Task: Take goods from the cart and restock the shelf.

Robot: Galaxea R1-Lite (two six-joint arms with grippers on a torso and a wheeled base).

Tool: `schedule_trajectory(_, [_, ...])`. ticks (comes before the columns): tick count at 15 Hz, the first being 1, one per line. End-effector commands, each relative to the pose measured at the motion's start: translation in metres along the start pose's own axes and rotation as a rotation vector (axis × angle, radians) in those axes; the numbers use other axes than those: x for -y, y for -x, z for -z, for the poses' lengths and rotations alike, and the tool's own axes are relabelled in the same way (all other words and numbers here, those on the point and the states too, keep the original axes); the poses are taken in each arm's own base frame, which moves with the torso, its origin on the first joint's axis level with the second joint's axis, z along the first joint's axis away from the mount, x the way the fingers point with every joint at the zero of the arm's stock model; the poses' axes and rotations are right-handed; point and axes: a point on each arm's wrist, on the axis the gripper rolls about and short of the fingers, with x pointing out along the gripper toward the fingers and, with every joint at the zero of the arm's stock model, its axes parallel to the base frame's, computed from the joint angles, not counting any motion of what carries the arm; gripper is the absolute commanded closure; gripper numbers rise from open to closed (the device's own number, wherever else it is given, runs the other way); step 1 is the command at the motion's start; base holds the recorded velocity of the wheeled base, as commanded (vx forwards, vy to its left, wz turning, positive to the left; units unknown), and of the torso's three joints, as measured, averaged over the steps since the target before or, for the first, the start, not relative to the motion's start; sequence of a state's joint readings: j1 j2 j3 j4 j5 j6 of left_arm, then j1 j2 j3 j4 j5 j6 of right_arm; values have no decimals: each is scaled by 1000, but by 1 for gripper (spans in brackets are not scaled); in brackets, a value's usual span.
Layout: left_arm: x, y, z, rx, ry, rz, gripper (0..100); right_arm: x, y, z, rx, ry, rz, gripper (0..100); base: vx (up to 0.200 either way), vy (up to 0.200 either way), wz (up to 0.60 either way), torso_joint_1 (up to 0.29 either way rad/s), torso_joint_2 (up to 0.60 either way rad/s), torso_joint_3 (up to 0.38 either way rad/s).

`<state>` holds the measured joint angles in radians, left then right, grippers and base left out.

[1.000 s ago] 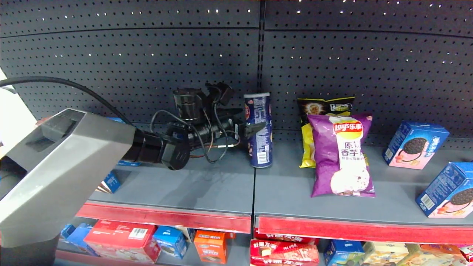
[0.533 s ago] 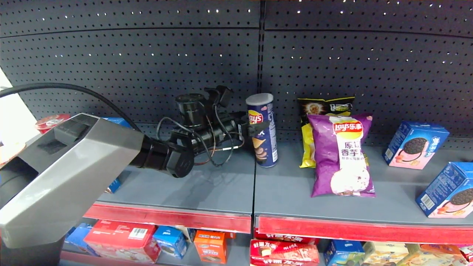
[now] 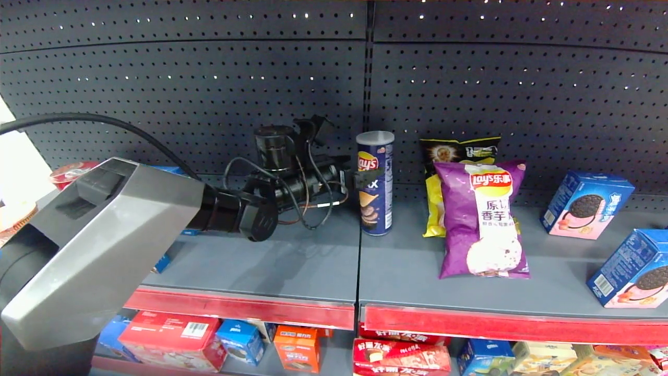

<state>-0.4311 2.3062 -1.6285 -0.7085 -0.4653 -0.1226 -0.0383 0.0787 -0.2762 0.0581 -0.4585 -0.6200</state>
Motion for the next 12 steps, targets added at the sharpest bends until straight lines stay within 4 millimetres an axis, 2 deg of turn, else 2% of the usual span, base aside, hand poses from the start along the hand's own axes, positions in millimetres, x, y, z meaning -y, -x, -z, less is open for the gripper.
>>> schedule_trajectory(1, [-4, -16, -10, 28, -16, 9, 0, 1, 0, -1, 3, -2, 4, 100, 0, 0, 0, 0, 0, 0])
schedule_trajectory(3, [-3, -23, -17, 16, -11, 15, 0, 1, 0, -1, 3, -2, 4, 100, 0, 0, 0, 0, 0, 0])
schedule_trajectory(8, [0, -25, -11, -36, 8, 21, 0, 1, 0, -1, 1, -2, 4, 100, 0, 0, 0, 0, 0, 0])
schedule_trajectory(9, [0, -25, -10, -37, 9, 21, 100, 1, 0, -1, 1, -2, 6, 100, 0, 0, 0, 0, 0, 0])
schedule_trajectory(12, [-1, -25, -12, -34, 10, 22, 100, 1, 0, -1, -11, -1, 23, 100, 0, 0, 0, 0, 0, 0])
